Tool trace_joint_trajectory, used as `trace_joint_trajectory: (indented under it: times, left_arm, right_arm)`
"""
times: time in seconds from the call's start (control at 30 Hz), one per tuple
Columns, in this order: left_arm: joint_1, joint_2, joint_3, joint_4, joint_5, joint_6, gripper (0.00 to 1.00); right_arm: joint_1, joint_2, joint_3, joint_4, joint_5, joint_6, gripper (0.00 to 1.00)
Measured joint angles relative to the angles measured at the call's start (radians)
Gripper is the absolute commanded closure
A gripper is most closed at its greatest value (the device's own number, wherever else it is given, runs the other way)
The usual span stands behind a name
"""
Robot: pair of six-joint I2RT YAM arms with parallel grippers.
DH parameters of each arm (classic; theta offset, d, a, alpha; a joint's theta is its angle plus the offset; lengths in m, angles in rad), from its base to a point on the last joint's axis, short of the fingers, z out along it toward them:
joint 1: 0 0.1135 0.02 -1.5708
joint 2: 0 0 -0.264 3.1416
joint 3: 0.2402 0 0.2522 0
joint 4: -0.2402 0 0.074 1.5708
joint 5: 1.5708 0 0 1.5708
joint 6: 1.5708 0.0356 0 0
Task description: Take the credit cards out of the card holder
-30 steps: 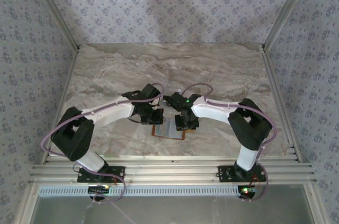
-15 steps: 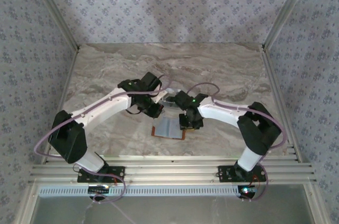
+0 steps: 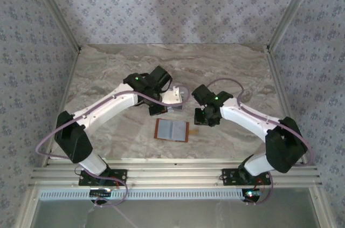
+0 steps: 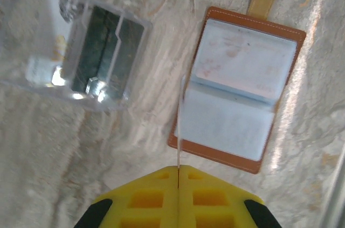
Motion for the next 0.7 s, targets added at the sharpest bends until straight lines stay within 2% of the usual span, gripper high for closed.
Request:
trace_joint_trajectory:
  times: [0.13,0.3,0.7]
  left_arm:
    - [0.0,0.06,0.053,0.001,-0.013,0.168,1.0]
    - [0.008,0.18,0.169,-0.009,-0.016,0.299,1.0]
    - [0.048,0.424,0.476,-0.071,-0.016,0.423,1.0]
  right_arm:
    - [-0.032,-0.053,-0.031,-0.016,0.006,-0.004,0.63]
    - [-0.057,-0.104,-0.061,-0.022,0.007,-0.004,0.64]
    - [-0.097,-0.131,-0.105,-0.023,0.006,-0.004,0.65]
